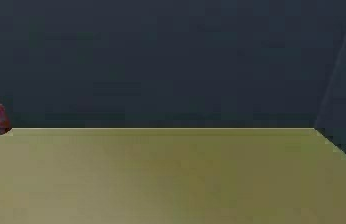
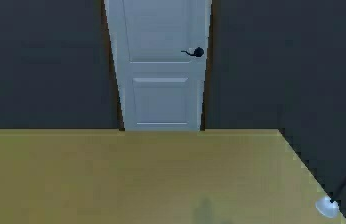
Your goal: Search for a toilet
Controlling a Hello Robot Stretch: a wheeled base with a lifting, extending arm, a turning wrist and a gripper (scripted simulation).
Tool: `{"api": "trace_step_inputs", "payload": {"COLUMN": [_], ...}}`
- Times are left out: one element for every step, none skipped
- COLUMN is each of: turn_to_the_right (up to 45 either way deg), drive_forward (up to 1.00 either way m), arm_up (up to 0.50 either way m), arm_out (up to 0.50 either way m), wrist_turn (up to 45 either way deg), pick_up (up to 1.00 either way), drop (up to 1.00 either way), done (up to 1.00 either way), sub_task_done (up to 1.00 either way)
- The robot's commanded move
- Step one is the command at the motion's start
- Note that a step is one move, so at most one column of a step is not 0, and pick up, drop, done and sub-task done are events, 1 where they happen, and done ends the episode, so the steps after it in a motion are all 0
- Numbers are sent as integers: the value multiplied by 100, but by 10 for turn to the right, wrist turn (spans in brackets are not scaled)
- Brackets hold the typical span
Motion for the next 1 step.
{"api": "trace_step_inputs", "payload": {"turn_to_the_right": [-450], "drive_forward": [0], "arm_up": [0], "arm_out": [0], "wrist_turn": [0], "pick_up": [0], "drop": [0], "done": [0], "sub_task_done": [0]}}
